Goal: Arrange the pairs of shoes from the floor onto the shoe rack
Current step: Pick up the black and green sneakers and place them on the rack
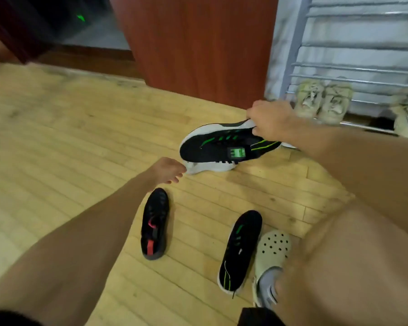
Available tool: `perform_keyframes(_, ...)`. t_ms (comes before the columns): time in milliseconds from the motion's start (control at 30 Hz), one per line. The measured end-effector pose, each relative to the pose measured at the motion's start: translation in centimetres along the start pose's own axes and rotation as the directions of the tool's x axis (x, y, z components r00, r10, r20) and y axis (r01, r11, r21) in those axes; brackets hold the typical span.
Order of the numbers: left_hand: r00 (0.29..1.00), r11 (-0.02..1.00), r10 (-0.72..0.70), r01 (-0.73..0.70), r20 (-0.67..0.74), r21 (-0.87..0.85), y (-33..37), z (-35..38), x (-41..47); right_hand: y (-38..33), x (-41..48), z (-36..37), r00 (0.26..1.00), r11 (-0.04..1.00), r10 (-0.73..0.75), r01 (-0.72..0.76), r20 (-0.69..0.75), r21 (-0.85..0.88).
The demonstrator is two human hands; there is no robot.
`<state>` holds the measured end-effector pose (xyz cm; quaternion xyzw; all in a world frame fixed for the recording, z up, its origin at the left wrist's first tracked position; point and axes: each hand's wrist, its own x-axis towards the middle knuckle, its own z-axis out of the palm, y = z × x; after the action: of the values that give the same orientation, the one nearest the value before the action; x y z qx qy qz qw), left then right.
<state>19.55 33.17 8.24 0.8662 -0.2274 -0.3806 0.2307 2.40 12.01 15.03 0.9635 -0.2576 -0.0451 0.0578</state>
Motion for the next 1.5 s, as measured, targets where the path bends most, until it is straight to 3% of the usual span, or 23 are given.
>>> perform_keyframes(100,0.994,0.995,-0.088,0.091,0.058,-0.049,-4.3,3.4,1.8,-2.6,0.9,4.3,0.992,0.999,-0.01,0.003,0.127,0.053)
perform_keyframes(200,0.961,0.982,-0.178,0.188,0.211,-0.024,-6.9,8.2,3.0,-3.6,1.0,9.0,0.96,0.982,0.04,-0.09,0.277,0.169)
perform_keyframes(300,0.937,0.985,-0.167,0.15,0.305,0.082,-8.1,13.6,4.2,-3.1,0.2,13.8,0.914,0.938,0.088,-0.21,0.397,0.275)
perform_keyframes(400,0.912,0.982,-0.19,0.178,0.364,0.067,-7.8,19.0,5.3,-1.5,-0.6,17.8,0.852,0.89,0.072,-0.29,0.519,0.352)
perform_keyframes(567,0.836,0.917,-0.398,0.351,0.378,0.19,-8.2,25.4,6.1,-0.7,-0.7,20.9,0.765,0.903,0.063,-0.317,0.641,0.289)
perform_keyframes(700,0.773,0.821,-0.57,0.553,0.279,0.144,-9.3,28.5,5.4,0.2,-0.5,23.2,0.715,0.851,0.092,-0.418,0.693,0.318)
perform_keyframes(800,0.779,0.825,-0.551,0.564,0.299,0.049,-10.2,28.6,4.9,0.5,-0.5,23.4,0.654,0.869,0.135,-0.439,0.745,0.228)
perform_keyframes(867,0.733,0.79,-0.541,0.611,0.412,-0.049,-10.8,28.0,4.1,0.4,-0.6,23.3,0.622,0.881,0.144,-0.434,0.769,0.187)
perform_keyframes(933,0.699,0.8,-0.517,0.599,0.494,-0.011,-11.7,27.4,3.5,0.1,-0.7,22.9,0.623,0.899,0.156,-0.412,0.767,0.151)
perform_keyframes(1133,0.803,0.9,-0.426,0.422,0.417,0.107,-11.6,26.1,3.0,-0.8,-2.3,21.8,0.543,0.908,0.19,-0.413,0.818,0.064)
perform_keyframes(1300,0.861,0.931,-0.364,0.325,0.354,0.166,-10.1,22.8,3.0,-1.1,-3.8,19.2,0.715,0.92,0.234,-0.382,0.659,0.088)
perform_keyframes(1500,0.916,0.944,-0.317,0.279,0.246,0.178,-6.7,17.1,1.6,3.4,-4.5,11.9,0.697,0.929,0.221,-0.364,0.683,0.071)
